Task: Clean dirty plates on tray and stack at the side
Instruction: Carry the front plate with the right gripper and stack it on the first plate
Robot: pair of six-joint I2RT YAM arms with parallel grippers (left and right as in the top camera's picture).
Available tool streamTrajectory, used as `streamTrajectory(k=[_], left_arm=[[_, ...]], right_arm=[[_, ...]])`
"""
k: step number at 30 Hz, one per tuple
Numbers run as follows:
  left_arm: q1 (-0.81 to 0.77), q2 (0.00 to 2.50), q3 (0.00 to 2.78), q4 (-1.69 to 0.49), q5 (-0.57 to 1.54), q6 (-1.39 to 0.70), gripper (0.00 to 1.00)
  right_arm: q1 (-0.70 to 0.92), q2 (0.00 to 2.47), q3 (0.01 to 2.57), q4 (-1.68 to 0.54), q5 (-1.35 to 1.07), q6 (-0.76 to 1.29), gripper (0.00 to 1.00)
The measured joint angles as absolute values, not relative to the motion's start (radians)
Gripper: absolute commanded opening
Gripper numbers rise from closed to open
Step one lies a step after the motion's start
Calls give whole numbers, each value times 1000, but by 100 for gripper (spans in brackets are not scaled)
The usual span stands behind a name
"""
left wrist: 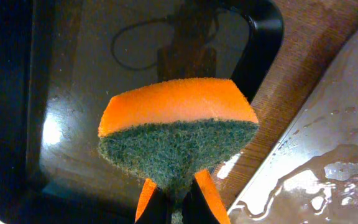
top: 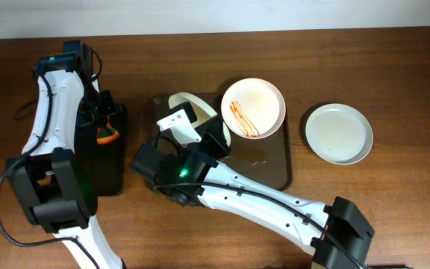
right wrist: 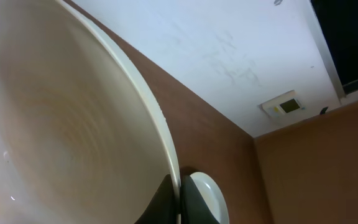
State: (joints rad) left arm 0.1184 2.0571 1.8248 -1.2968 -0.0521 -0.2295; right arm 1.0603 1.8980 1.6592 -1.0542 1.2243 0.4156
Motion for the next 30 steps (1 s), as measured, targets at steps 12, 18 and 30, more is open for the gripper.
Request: streamTrajectory(k=[12, 18, 30], left_arm=[[118, 2057, 1825, -1296, -51, -229, 0], [118, 2057, 1825, -1296, -34, -229, 0], [118, 2057, 1825, -1296, -33, -229, 0]], right_arm=[[467, 1776, 1659, -1048, 154, 345, 4], [-118, 1756, 1664, -1210, -5, 295, 4], [-386, 1856, 1486, -1093, 11, 212, 76]])
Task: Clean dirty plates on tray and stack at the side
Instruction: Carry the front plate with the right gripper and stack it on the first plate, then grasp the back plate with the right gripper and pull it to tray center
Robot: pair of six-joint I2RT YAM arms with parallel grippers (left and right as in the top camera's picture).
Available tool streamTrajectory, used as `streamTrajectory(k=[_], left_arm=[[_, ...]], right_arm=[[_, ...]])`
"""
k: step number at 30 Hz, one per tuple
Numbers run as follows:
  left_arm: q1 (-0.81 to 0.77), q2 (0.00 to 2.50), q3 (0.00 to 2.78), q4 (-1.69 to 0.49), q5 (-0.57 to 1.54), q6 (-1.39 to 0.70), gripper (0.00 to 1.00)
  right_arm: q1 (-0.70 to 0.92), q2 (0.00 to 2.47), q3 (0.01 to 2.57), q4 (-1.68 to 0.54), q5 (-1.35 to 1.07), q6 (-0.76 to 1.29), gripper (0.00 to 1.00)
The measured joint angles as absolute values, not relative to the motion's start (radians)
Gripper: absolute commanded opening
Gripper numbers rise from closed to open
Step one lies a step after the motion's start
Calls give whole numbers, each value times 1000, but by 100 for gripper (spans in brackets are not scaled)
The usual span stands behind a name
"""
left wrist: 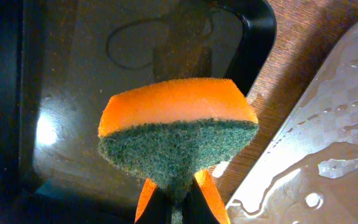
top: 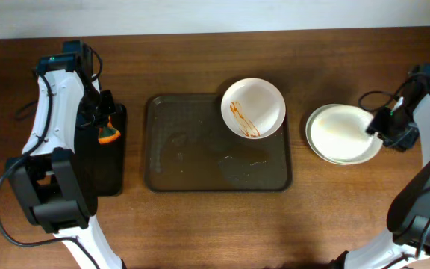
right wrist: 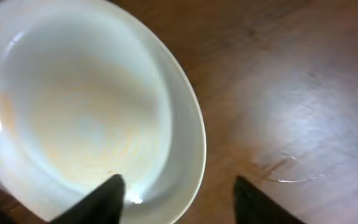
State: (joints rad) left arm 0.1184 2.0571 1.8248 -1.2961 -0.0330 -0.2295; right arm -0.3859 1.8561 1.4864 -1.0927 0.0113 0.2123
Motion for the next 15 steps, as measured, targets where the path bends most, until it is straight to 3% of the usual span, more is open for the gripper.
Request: streamTrajectory(k=[3, 6, 11, 15], left_arm=[[118, 2057, 1825, -1296, -33, -229, 0], [118, 2057, 1825, -1296, -33, -229, 0], [118, 2057, 1825, -1296, -33, -229, 0], [118, 2057, 1825, -1296, -33, -229, 0]], right_arm=[[-311, 1856, 1511, -1093, -110, 141, 76], [-204, 1856, 1566, -1037, -189, 134, 70], [46, 1901, 1582, -865, -154, 260, 51], [141, 2045, 1582, -805, -85, 311, 35]])
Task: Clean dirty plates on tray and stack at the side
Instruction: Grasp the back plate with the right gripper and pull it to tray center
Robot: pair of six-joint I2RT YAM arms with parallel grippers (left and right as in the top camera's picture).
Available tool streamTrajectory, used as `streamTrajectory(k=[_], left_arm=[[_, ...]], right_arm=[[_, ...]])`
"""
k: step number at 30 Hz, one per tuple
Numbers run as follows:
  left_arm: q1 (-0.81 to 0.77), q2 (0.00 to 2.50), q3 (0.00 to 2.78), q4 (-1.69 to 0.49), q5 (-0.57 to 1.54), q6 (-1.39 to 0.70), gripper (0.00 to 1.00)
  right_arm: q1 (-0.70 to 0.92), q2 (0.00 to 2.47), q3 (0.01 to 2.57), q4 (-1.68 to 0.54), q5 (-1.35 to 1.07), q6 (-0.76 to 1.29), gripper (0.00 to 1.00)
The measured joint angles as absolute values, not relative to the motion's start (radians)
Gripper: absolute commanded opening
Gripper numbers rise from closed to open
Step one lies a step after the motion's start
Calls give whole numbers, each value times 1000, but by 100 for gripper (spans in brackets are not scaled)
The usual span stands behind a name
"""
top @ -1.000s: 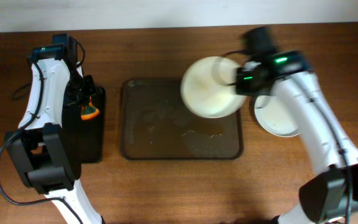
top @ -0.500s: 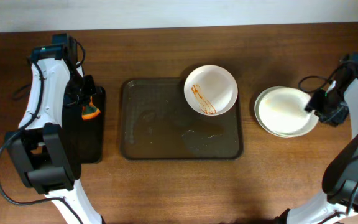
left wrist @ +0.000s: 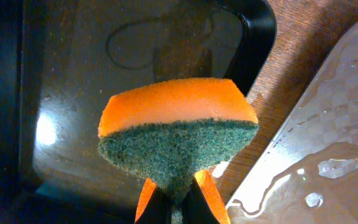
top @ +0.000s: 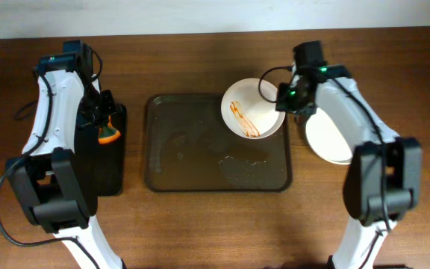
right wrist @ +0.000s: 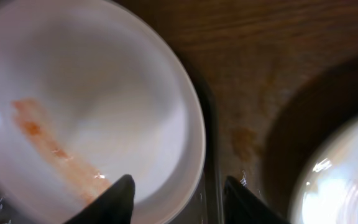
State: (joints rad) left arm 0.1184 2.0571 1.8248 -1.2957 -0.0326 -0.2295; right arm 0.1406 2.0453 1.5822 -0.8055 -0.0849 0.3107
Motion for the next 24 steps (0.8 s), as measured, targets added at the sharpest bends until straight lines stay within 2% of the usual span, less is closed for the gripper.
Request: streamTrajectory(k=[2, 3, 6, 9, 13, 14, 15, 17, 20, 23, 24], left_arm=[[118, 2057, 1825, -1296, -33, -229, 0], [118, 2057, 1825, -1296, -33, -229, 0], [118, 2057, 1825, -1296, -33, -229, 0], [118, 2057, 1825, -1296, -33, -229, 0], [118, 2057, 1825, -1296, -33, -229, 0], [118, 2057, 1825, -1296, -33, -229, 0], [118, 2057, 1825, -1296, -33, -229, 0], [118, 2057, 1825, -1296, -33, -229, 0], [118, 2057, 1825, -1296, -33, -229, 0], [118, 2057, 1825, -1296, -33, -229, 0], [118, 2057, 1825, -1296, -33, -229, 0]], right_arm=[[154, 2099, 1582, -805, -72, 320, 27], [157, 2125, 1582, -807, -67, 322, 20], [158, 2142, 1582, -807, -61, 334, 6], [169, 2142, 1587, -838, -76, 337, 4], [229, 2143, 1591, -986, -173, 388, 4], [260, 2143, 1591, -1021, -212, 417, 18], [281, 2144, 1591, -1033, -231, 426, 28], [339, 2144, 1591, -1032, -262, 448, 41], [360, 2144, 1602, -947, -259, 414, 46], [344, 2144, 1613, -790, -250, 283, 45], [345, 2144, 1613, -773, -249, 247, 41]])
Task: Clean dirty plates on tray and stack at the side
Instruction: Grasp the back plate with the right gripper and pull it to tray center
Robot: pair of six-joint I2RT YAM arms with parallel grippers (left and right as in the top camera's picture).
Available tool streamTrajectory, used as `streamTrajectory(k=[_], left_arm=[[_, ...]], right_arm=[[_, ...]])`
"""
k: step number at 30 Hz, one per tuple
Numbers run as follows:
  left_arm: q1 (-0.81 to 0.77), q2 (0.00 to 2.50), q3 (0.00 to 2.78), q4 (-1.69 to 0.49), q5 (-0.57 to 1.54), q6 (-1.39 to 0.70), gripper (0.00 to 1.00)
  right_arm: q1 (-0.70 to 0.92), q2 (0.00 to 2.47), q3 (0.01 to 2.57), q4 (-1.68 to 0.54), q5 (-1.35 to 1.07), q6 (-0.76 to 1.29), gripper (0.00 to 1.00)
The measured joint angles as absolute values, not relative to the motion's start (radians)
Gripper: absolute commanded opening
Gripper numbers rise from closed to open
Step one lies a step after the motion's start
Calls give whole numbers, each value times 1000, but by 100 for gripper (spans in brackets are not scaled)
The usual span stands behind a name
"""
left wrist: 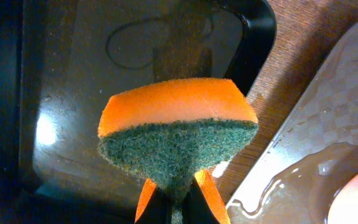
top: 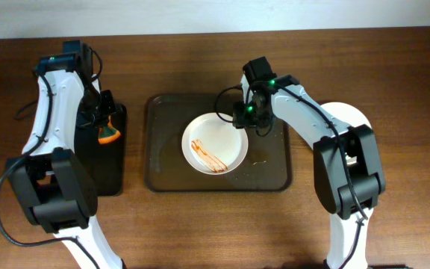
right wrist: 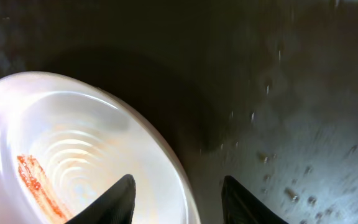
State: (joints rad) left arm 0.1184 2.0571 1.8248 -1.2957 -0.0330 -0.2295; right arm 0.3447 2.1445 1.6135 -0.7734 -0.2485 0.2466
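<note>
A dirty white plate [top: 215, 143] with a red streak [right wrist: 36, 180] lies in the middle of the dark wet tray [top: 166, 164]. My right gripper [top: 246, 119] stands open at the plate's upper right rim [right wrist: 182, 199], one finger over the plate [right wrist: 73, 149] and one over the tray. At the left, my left gripper [left wrist: 178, 208] is shut on an orange and green sponge [left wrist: 178, 134], held over the black tub [top: 103, 168]. Clean white plates [top: 349, 116] are stacked on the table to the right of the tray, partly hidden by my right arm.
The tray [right wrist: 291, 124] carries water drops and a puddle near its front. The black tub [left wrist: 73, 74] lies just left of the tray with a strip of wooden table [left wrist: 291, 68] between them. Bare wood surrounds the tray.
The dirty plate was at the tray's far right corner and now lies in the tray's middle. My right gripper has moved left with it and still straddles the rim. Left arm unchanged.
My right gripper first held a white plate over the tray's left part. Then that plate lay on the stack at the right with the gripper open beside it. Then the gripper was at the dirty plate's rim, and now that plate sits mid-tray. The sponge stayed over the tub.
</note>
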Motion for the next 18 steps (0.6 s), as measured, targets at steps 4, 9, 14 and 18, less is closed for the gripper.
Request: streamTrajectory(k=[4, 9, 14, 18], left_arm=[[118, 2057, 1825, -1294, -33, -229, 0], [118, 2057, 1825, -1293, -33, -229, 0], [111, 2057, 1825, -1292, -33, -229, 0], [44, 2057, 1825, -1274, -19, -220, 0]], right_arm=[[371, 2175, 1614, -780, -249, 179, 20], [386, 2195, 1614, -829, -263, 247, 4], [393, 2195, 1620, -905, -276, 500, 4], [436, 2195, 1620, -892, -279, 617, 4]])
